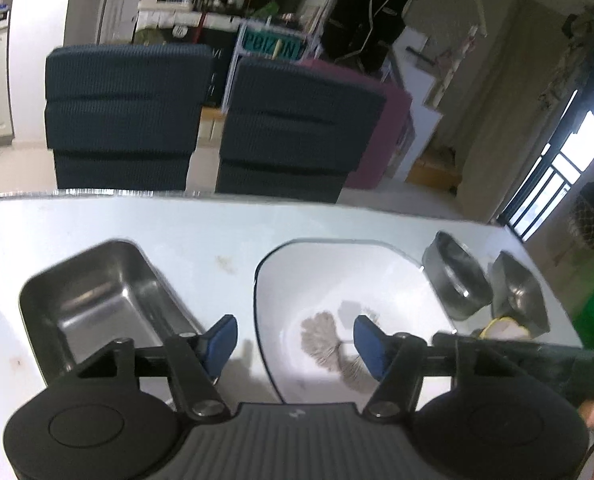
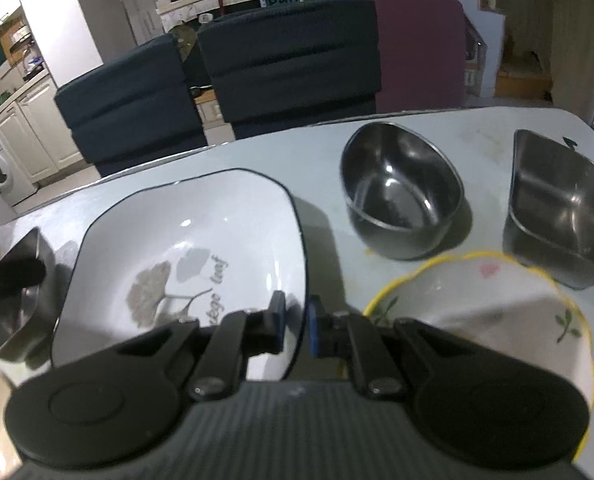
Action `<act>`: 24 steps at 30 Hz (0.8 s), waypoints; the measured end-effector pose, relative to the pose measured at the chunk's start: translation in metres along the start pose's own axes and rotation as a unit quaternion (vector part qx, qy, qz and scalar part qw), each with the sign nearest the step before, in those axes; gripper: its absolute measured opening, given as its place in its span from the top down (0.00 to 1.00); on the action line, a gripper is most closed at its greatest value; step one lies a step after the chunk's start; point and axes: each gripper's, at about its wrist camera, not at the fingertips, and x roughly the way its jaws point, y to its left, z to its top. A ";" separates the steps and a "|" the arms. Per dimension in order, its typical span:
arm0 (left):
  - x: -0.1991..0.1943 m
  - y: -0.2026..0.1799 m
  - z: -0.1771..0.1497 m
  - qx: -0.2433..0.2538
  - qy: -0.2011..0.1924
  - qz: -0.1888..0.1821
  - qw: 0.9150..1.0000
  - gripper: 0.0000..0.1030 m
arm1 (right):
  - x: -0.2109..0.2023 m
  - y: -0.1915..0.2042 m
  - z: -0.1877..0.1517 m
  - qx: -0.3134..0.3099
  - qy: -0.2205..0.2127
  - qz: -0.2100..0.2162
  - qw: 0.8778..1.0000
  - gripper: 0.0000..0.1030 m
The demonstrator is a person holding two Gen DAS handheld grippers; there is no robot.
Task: Organize plates and bowls
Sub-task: 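Move the left tool to the white ginkgo plate rim while the right tool reaches its rim too, then close the left tool on the plate rim while the right tool grips the rim and lifts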
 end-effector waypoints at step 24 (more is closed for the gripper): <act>0.045 -0.001 -0.008 0.002 0.056 0.034 0.998 0.59 | 0.031 -0.017 0.027 -0.039 0.022 0.066 0.997 0.82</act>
